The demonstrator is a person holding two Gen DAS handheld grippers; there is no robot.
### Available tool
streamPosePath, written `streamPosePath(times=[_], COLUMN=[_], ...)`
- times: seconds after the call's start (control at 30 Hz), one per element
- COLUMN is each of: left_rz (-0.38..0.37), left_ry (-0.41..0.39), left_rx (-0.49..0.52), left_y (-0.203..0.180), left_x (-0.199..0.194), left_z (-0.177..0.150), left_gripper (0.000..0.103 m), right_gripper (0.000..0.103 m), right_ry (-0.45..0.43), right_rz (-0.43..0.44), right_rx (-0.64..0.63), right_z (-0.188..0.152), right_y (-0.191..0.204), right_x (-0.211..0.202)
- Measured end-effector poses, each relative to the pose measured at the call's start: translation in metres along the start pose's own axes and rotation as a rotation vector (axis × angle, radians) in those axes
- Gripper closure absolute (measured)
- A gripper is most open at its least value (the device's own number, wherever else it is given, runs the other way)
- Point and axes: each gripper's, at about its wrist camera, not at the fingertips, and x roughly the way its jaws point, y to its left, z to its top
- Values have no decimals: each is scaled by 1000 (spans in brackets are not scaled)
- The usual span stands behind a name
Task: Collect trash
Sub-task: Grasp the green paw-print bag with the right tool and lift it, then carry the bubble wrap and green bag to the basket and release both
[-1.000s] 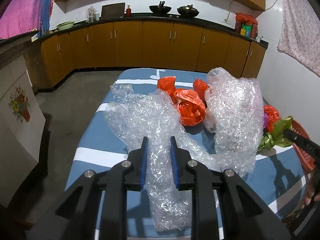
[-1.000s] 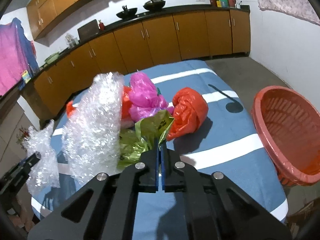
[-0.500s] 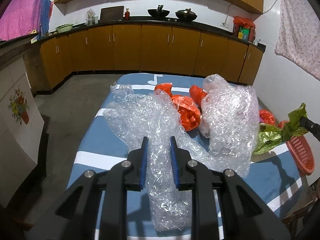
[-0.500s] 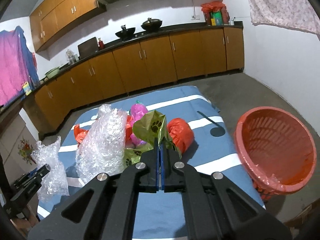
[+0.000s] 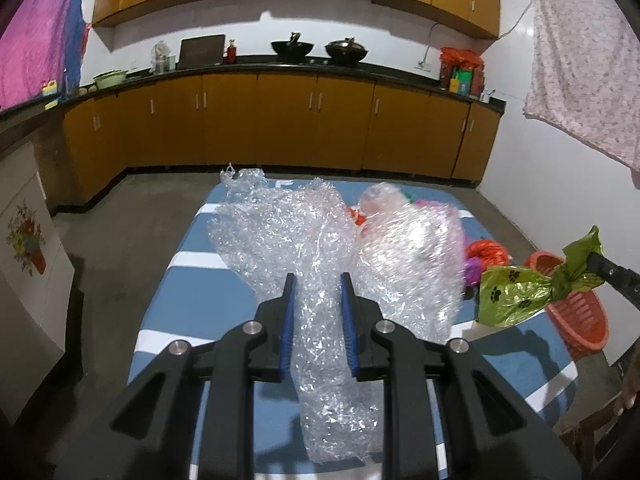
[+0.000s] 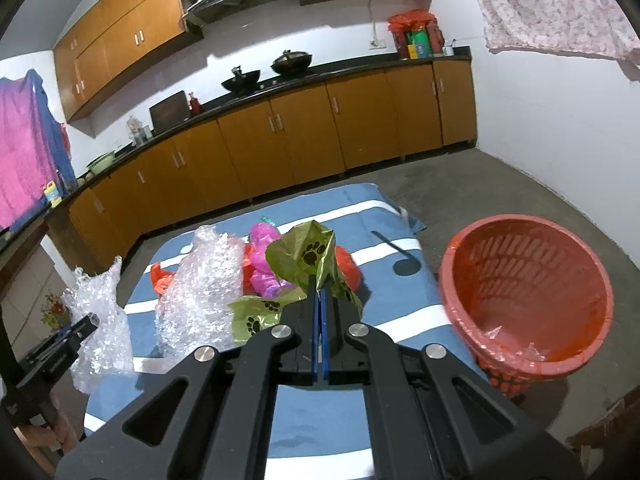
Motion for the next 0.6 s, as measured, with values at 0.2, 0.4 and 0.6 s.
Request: streamPosePath(times=[0.2, 0.4, 0.6], left_rz=[-58, -145, -246], left_ry=[-24, -42, -49], left_rx=[36, 94, 173], left_y=[-29, -71, -126], left_x=[-3, 0, 10], left_z=[11, 19, 20], left_gripper=[82, 82, 82], right_gripper=[102, 102, 102], right_ry=[-50, -96, -129], right_rz=[-80, -185, -280], right_rx=[24, 54, 100], right_z=[7, 13, 16], right_y=[-24, -55, -88], right_x=[-14, -27, -38])
